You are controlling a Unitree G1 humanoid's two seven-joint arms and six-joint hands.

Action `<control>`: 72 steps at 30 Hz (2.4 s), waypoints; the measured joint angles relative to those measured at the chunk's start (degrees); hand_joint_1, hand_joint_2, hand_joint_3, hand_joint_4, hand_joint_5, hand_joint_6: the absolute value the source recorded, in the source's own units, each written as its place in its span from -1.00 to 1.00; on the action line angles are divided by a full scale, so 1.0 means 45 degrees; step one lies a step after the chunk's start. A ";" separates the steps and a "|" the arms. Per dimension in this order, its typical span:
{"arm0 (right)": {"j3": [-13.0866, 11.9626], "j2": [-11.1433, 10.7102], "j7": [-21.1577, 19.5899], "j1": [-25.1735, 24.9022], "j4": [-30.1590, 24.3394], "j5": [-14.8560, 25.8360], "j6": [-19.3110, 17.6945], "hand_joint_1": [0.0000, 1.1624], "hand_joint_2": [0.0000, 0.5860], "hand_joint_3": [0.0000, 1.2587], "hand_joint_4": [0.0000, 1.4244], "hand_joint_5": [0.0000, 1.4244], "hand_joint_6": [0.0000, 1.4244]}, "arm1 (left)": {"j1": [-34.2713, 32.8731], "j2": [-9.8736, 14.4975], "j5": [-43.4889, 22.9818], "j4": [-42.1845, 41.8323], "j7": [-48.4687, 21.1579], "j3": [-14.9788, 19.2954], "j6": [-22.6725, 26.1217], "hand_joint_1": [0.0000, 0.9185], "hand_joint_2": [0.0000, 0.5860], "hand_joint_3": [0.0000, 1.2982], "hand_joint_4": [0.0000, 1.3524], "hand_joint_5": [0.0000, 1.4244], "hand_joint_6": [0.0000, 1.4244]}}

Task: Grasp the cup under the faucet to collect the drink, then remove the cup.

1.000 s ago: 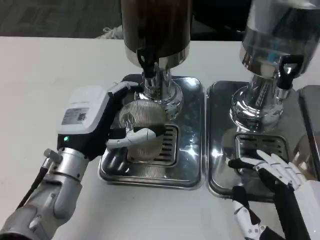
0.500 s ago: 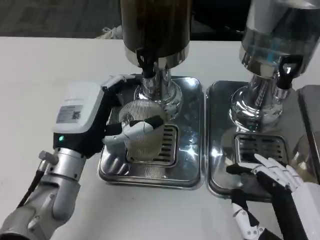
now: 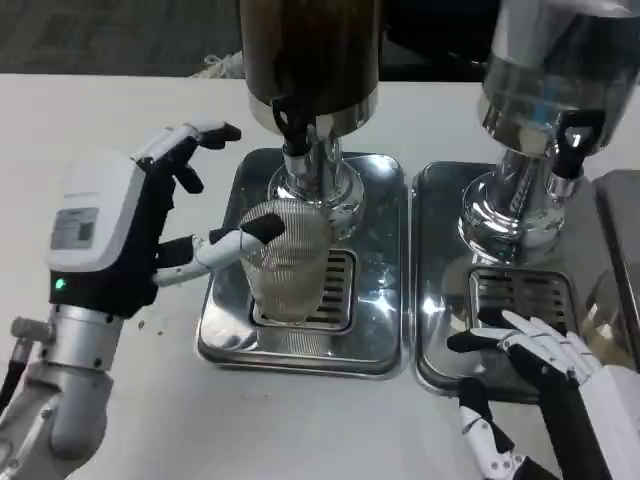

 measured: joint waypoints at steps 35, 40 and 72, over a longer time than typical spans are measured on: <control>0.0229 0.0028 -0.0214 -0.0680 0.0292 0.0182 -0.0002 -0.21 0.78 -0.29 -0.70 -0.76 -0.84 | 0.2633 0.1084 -0.7383 -0.2688 -0.6610 0.4369 -0.2917 -1.00 -0.59 -0.50 -0.58 -0.53 -0.41; 0.0230 0.0021 -0.0214 -0.0697 0.0298 0.0204 -0.0002 -0.21 0.80 -0.29 -0.69 -0.76 -0.84 | 0.1623 0.1065 -1.0317 -0.2226 -0.9655 0.4352 -0.3068 -1.00 -0.55 -0.45 -0.52 -0.50 -0.47; 0.0363 0.0100 -0.0224 -0.1101 0.0801 0.0345 -0.0001 -0.24 0.81 -0.28 -0.69 -0.74 -0.83 | -0.5709 0.1083 -1.6499 0.0376 -2.2057 0.5485 0.7922 -1.00 -0.88 -0.62 -0.70 -0.63 -0.70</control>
